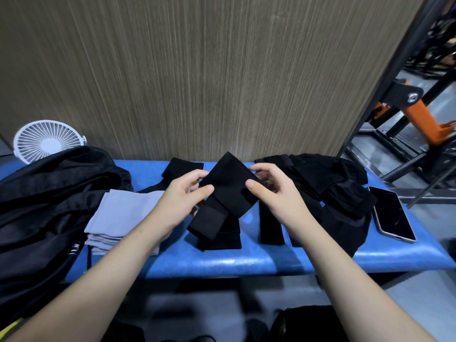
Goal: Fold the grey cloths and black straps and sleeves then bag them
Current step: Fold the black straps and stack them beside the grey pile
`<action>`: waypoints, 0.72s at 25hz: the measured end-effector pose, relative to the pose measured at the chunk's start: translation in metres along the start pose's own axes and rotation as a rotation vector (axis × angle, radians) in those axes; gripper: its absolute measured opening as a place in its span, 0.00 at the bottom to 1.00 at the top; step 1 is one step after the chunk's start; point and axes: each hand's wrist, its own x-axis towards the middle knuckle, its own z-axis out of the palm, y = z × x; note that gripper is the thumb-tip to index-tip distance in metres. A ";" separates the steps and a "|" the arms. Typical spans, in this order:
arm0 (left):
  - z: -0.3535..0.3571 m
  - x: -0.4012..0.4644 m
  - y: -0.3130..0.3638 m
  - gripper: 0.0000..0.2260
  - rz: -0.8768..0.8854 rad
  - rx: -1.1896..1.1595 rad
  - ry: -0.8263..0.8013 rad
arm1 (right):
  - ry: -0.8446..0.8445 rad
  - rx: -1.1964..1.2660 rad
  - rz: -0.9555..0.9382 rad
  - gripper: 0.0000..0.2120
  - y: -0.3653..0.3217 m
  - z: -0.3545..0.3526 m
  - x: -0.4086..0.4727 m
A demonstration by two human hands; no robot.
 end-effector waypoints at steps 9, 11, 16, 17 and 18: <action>0.000 -0.001 -0.004 0.07 -0.155 -0.086 -0.112 | -0.106 0.176 0.117 0.16 0.000 0.014 -0.003; 0.001 -0.001 -0.006 0.07 -0.207 -0.066 -0.096 | -0.007 0.082 0.109 0.16 -0.002 0.015 -0.003; 0.007 -0.002 -0.009 0.11 -0.321 -0.200 -0.086 | 0.123 -0.263 -0.117 0.19 0.001 0.014 -0.004; 0.007 -0.002 -0.007 0.13 -0.333 -0.257 -0.092 | 0.103 -0.304 -0.153 0.20 0.001 0.016 -0.005; 0.007 -0.002 -0.005 0.15 -0.338 -0.308 -0.109 | 0.077 -0.349 -0.185 0.20 0.003 0.018 -0.006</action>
